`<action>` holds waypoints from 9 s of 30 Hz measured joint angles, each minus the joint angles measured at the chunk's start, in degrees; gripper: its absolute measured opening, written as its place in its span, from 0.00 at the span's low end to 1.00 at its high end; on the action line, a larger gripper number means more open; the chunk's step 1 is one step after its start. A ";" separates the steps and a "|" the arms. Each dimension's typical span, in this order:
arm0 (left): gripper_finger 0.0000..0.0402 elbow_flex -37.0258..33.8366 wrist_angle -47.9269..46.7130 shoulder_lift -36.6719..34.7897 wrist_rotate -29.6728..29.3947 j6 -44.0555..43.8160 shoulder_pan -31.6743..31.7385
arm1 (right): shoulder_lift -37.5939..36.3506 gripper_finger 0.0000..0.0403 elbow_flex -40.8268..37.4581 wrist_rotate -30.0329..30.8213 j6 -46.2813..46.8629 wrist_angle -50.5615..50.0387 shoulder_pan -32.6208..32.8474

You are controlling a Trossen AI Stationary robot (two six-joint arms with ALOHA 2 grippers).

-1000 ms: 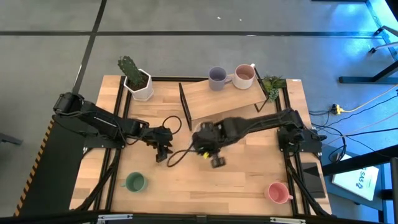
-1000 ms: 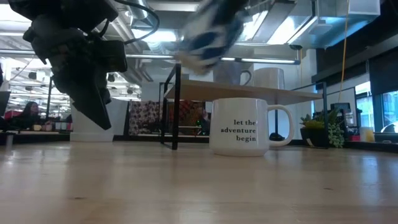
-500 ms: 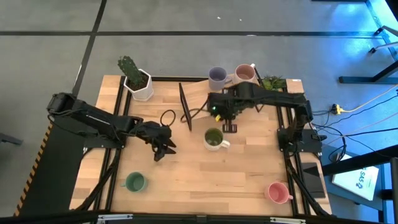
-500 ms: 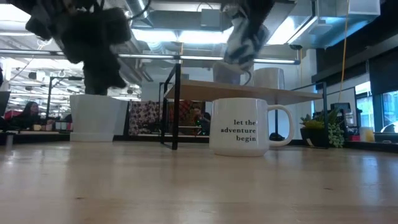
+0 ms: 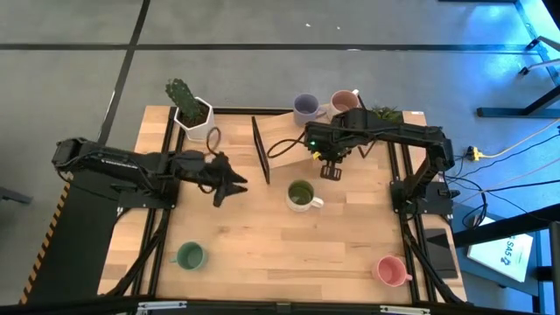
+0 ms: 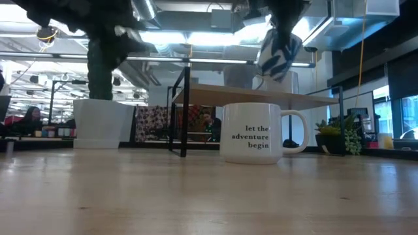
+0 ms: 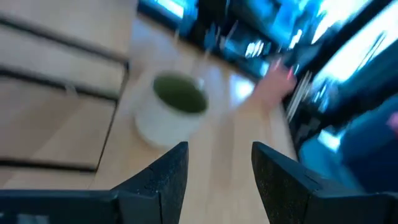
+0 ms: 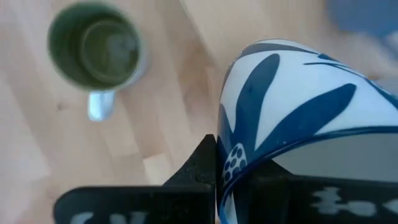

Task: Place coffee mugs
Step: Put the blue pattern mug on the shelf, then put the white-green mug on the shelf

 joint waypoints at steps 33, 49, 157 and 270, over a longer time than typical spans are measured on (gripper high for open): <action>0.42 0.00 7.71 -12.95 -5.60 -4.77 9.31 | -5.42 0.01 -8.31 -7.14 -9.99 0.01 -11.93; 0.42 0.00 7.74 -12.95 -6.67 -5.75 9.31 | -5.79 0.01 -8.13 -1.79 -8.04 0.10 -11.32; 0.42 0.00 7.71 -12.95 -10.01 -5.90 9.29 | -3.56 0.31 -5.32 0.02 -22.14 20.61 -7.23; 0.42 0.00 7.23 -12.87 -4.07 -5.75 9.22 | -19.82 0.00 -21.61 5.59 -42.32 -0.04 -9.44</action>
